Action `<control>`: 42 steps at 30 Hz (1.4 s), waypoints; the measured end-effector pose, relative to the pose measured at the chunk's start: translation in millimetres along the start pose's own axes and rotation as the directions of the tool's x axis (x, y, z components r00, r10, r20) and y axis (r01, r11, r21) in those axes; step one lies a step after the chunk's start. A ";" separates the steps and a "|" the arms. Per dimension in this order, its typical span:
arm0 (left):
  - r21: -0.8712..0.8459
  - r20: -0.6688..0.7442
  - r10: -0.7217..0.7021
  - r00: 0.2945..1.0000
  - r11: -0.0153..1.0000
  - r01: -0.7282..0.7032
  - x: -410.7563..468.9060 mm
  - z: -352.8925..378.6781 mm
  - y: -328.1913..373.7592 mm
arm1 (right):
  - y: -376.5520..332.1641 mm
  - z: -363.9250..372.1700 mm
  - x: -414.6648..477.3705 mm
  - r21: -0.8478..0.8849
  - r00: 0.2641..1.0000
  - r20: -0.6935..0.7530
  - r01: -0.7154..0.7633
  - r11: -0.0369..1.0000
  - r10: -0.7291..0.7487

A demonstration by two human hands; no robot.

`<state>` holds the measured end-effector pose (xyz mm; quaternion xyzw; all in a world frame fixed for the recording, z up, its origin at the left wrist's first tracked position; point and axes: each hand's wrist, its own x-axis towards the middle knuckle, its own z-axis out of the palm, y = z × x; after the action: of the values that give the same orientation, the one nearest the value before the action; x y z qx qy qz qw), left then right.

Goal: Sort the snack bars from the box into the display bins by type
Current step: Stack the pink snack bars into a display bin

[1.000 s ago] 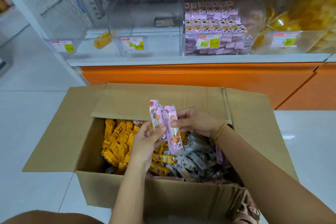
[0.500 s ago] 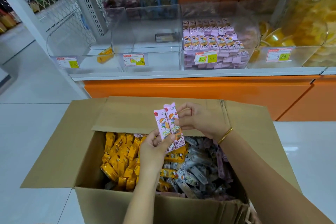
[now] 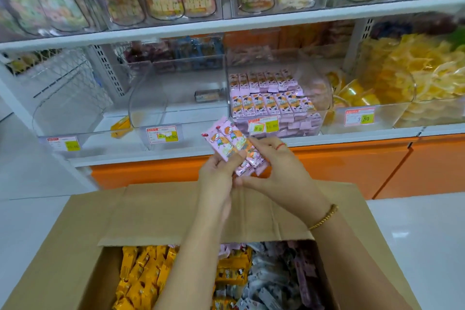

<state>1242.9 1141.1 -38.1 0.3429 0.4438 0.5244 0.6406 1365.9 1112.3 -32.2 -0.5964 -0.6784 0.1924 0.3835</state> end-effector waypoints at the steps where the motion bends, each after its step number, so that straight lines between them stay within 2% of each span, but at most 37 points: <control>1: 0.010 0.043 0.007 0.999 1.000 -0.008 8.1 13.4 3.2 | 5.0 -6.0 6.8 -0.081 0.996 -0.089 -0.016 0.997 0.008; 3: 0.061 0.144 0.021 0.989 0.998 -0.030 24.3 40.5 11.6 | 16.0 -18.1 21.6 -0.192 0.964 -0.264 -0.065 0.979 0.012; 6: 0.139 0.311 0.051 0.949 0.985 -0.099 48.0 81.0 26.4 | 28.0 -40.2 45.3 -0.190 0.882 -0.470 -0.076 0.979 -0.022; 9: 0.222 0.420 0.076 0.904 0.958 -0.183 77.2 117.6 36.8 | 43.8 -68.6 72.3 -0.202 0.810 -0.583 -0.071 0.977 -0.062; 11: 0.323 0.453 0.055 0.890 0.920 -0.221 98.8 133.0 39.9 | 61.8 -86.8 94.4 -0.242 0.793 -0.607 -0.118 0.963 -0.055; 12: 0.425 0.480 0.055 0.876 0.859 -0.287 111.5 138.0 38.5 | 72.4 -94.5 104.6 -0.281 0.794 -0.605 -0.154 0.947 -0.050; 14: 0.678 0.557 0.023 0.830 0.564 -0.471 136.0 144.8 30.2 | 92.3 -103.6 120.0 -0.395 0.818 -0.573 -0.216 0.893 -0.056; 15: 0.746 0.580 -0.033 0.814 0.423 -0.514 146.4 146.8 24.9 | 99.3 -104.9 125.1 -0.455 0.835 -0.547 -0.232 0.860 -0.064; 18: 0.765 0.644 -0.232 0.729 0.168 -0.622 164.9 152.5 9.1 | 109.8 -99.5 132.8 -0.657 0.876 -0.460 -0.227 0.718 -0.144; 20: 0.732 0.661 -0.291 0.691 0.051 -0.679 169.9 153.2 5.6 | 114.7 -91.5 137.1 -0.755 0.893 -0.406 -0.207 0.622 -0.195; 21: 0.732 0.654 -0.299 0.695 0.019 -0.681 171.0 151.3 6.2 | 118.9 -87.5 139.4 -0.794 0.904 -0.371 -0.189 0.578 -0.213; 24: 0.720 0.659 -0.295 0.692 -0.018 -0.693 175.6 137.3 8.4 | 126.2 -84.5 144.7 -0.897 0.957 -0.227 -0.133 0.421 -0.180; 26: 0.698 0.680 -0.289 0.674 -0.026 -0.716 178.2 127.0 7.7 | 131.6 -83.0 143.0 -0.920 0.981 -0.137 -0.073 0.384 -0.141; 29: 0.692 0.680 -0.287 0.674 -0.051 -0.720 176.5 117.8 4.9 | 140.1 -75.7 129.9 -0.888 0.972 -0.145 -0.046 0.457 -0.186; 33: 0.702 0.655 -0.258 0.710 -0.141 -0.698 168.1 117.3 2.2 | 136.7 -72.0 117.2 -0.868 0.987 -0.093 -0.016 0.497 -0.131; 35: 0.715 0.636 -0.249 0.730 -0.166 -0.679 162.4 118.4 0.0 | 126.7 -76.1 120.6 -0.718 0.991 -0.047 -0.121 0.685 0.126; 36: 0.722 0.629 -0.242 0.739 -0.172 -0.671 158.0 118.5 -0.2 | 124.7 -78.7 123.1 -0.622 0.955 0.013 -0.224 0.750 0.297; 37: 0.728 0.627 -0.226 0.746 -0.173 -0.664 153.8 117.6 -0.3 | 125.0 -78.5 125.7 -0.594 0.925 0.059 -0.269 0.758 0.375; 40: 0.744 0.636 -0.137 0.760 -0.152 -0.650 140.8 108.0 1.0 | 116.5 -78.7 125.6 -0.619 0.921 0.063 -0.266 0.739 0.385; 42: 0.778 0.624 -0.067 0.779 -0.040 -0.627 128.3 96.1 4.1 | 107.7 -79.4 120.3 -0.717 0.942 0.017 -0.223 0.660 0.336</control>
<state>1337.7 1269.7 -25.5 0.8904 0.4109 0.0857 0.1759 1497.4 1234.9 -24.5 -0.7784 -0.6262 0.0182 0.0404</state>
